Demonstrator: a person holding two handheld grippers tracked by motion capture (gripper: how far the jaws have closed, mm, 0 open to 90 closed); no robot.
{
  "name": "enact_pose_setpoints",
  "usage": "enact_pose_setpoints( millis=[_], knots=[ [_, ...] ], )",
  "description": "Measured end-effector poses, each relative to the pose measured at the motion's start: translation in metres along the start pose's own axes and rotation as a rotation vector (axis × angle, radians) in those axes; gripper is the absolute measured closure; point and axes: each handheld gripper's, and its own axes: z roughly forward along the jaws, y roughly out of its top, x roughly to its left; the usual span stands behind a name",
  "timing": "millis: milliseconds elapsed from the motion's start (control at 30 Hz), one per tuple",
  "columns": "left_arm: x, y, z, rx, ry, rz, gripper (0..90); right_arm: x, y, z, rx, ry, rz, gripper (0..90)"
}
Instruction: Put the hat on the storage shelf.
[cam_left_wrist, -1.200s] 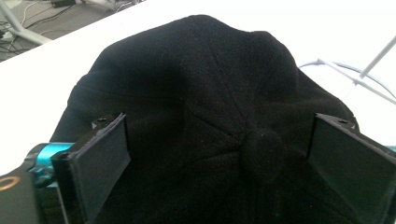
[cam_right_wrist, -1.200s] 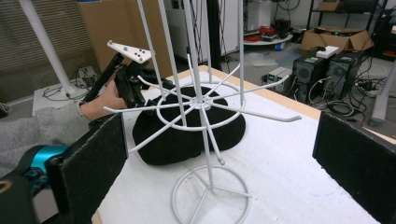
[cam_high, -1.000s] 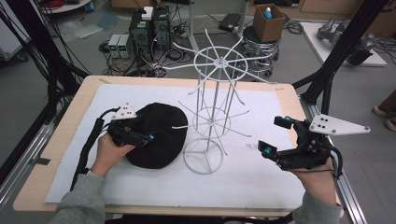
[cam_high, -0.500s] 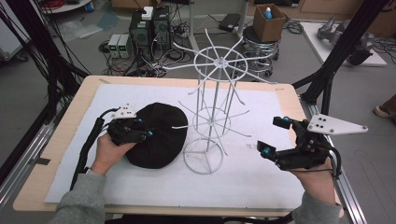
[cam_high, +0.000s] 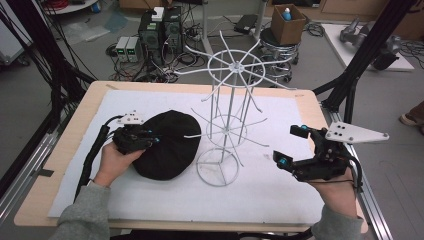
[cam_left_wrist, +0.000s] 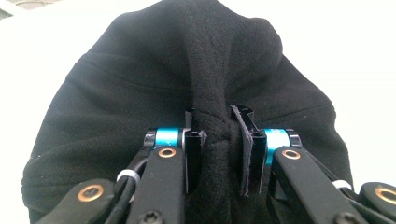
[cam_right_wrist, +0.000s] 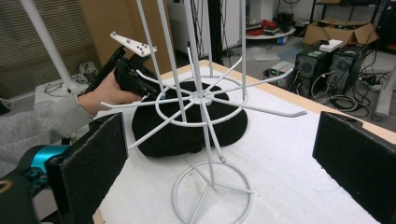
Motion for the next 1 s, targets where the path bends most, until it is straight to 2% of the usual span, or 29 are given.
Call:
enact_pose_setpoints(
  millis=[233, 533, 567, 600, 733, 767, 867, 1000],
  knots=[
    [0.003, 0.003, -0.015, -0.038, -0.020, -0.014, 76.0, 0.000, -0.001, 0.002, 0.008, -0.007, -0.005, 2.1],
    [-0.003, 0.013, -0.037, -0.037, -0.009, 0.027, 76.0, -0.001, -0.001, 0.003, 0.009, -0.007, -0.002, 2.1],
    [-0.004, 0.018, -0.044, -0.049, -0.012, 0.032, 76.0, -0.001, -0.001, 0.003, 0.011, -0.010, 0.002, 2.1],
    [-0.004, 0.018, -0.044, -0.049, -0.012, 0.032, 76.1, -0.001, -0.001, 0.003, 0.011, -0.009, 0.002, 2.1],
    [-0.007, 0.028, -0.065, -0.079, -0.021, 0.045, 76.1, -0.002, -0.001, 0.004, 0.012, -0.008, 0.005, 2.1],
    [-0.007, 0.028, -0.065, -0.079, -0.021, 0.045, 76.1, -0.002, -0.001, 0.004, 0.012, -0.008, 0.005, 2.1],
    [-0.008, 0.033, -0.079, -0.100, -0.025, 0.049, 76.1, -0.002, -0.001, 0.004, 0.013, -0.005, 0.000, 2.1],
    [-0.011, 0.042, -0.098, -0.138, 0.005, 0.075, 76.1, -0.002, -0.001, 0.005, 0.014, -0.006, 0.006, 2.1]
  ],
)
